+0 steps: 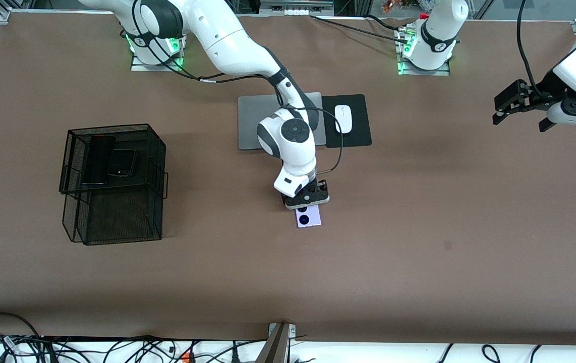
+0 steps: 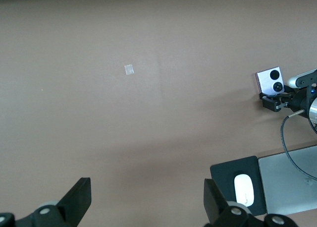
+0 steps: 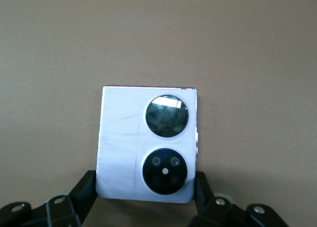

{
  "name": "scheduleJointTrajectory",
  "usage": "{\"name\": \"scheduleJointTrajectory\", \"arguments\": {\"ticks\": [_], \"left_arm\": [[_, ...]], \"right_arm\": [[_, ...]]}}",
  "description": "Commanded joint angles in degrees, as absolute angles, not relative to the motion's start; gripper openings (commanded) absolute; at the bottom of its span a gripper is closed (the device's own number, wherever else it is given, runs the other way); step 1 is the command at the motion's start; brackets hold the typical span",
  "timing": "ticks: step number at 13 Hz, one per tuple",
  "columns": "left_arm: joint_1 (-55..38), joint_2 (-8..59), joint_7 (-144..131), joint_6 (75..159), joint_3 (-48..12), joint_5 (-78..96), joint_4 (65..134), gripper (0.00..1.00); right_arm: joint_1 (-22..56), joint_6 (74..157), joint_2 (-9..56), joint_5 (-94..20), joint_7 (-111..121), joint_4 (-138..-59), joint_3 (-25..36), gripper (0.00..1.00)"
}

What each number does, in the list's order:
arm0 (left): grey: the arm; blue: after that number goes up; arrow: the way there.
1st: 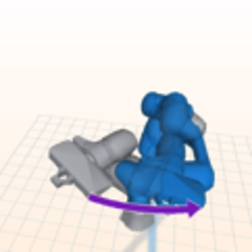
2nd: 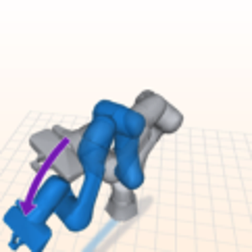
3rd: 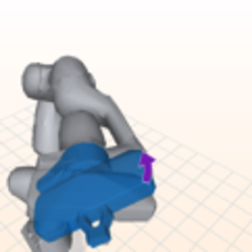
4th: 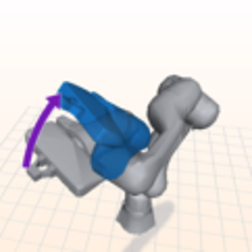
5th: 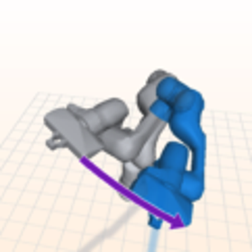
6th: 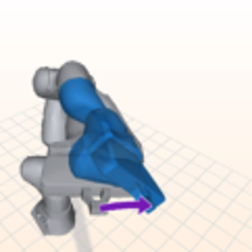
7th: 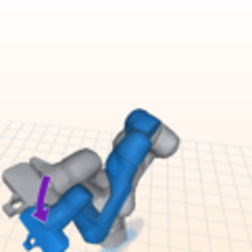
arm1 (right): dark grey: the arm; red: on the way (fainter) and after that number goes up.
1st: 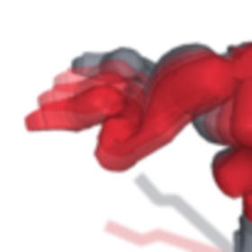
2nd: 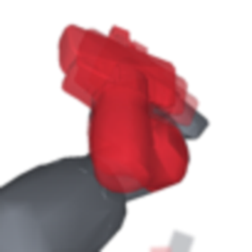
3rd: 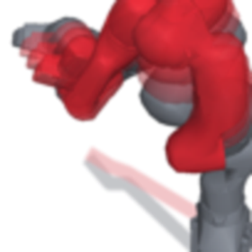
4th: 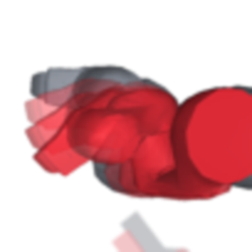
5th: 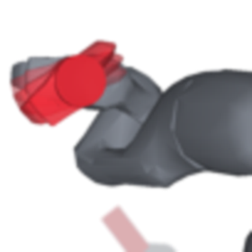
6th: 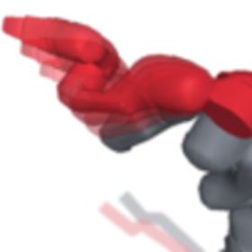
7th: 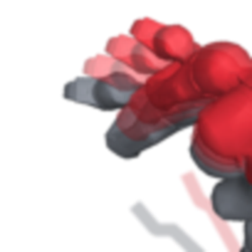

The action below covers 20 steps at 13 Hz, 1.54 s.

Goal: Place phones with both arms
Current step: 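Lower the right gripper onto the white phone while the left gripper retracts, then lift the white phone with the right gripper and carry it to the basket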

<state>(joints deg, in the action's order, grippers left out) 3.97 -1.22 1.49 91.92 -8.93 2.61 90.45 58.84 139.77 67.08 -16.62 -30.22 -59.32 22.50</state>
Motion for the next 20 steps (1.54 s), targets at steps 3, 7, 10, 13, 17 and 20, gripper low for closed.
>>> {"name": "scheduleJointTrajectory", "arguments": {"ticks": [3, 7, 10, 13, 17, 20], "left_arm": [[4.31, -2.11, 2.28, 90.44, -9.05, 2.73, 90.53, 1.0], [4.22, -2.11, 2.9, 88.86, -9.14, 0.7, 90.35, 1.0], [4.22, -2.02, 3.08, 88.86, -9.14, 0.7, 90.26, 1.0], [4.22, -1.93, 2.81, 88.86, -9.14, 0.7, 90.26, 1.0], [4.22, -1.93, 2.72, 88.77, -9.14, 0.7, 90.26, 1.0], [4.22, -1.93, 2.64, 88.77, -9.14, 0.7, 90.26, 1.0]], "right_arm": [[58.97, 138.26, 67.06, -15.64, -29.97, -58.1, 23.72, 0.03], [58.45, 125.36, 58.91, -15.73, -29.01, -58.18, 27.59, 0.03], [54.95, 118.93, 52.58, -16.26, -25.16, -58.8, 28.39, 0.03], [48.8, 113.21, 44.76, -16.35, -16.38, -64.22, 28.3, 0.03], [41.24, 106.03, 36.84, -16.26, -1.54, -73.46, 31.45, 0.03], [38.42, 102.04, 36.74, -16.26, 4.46, -75.05, 35.68, 0.03]]}}
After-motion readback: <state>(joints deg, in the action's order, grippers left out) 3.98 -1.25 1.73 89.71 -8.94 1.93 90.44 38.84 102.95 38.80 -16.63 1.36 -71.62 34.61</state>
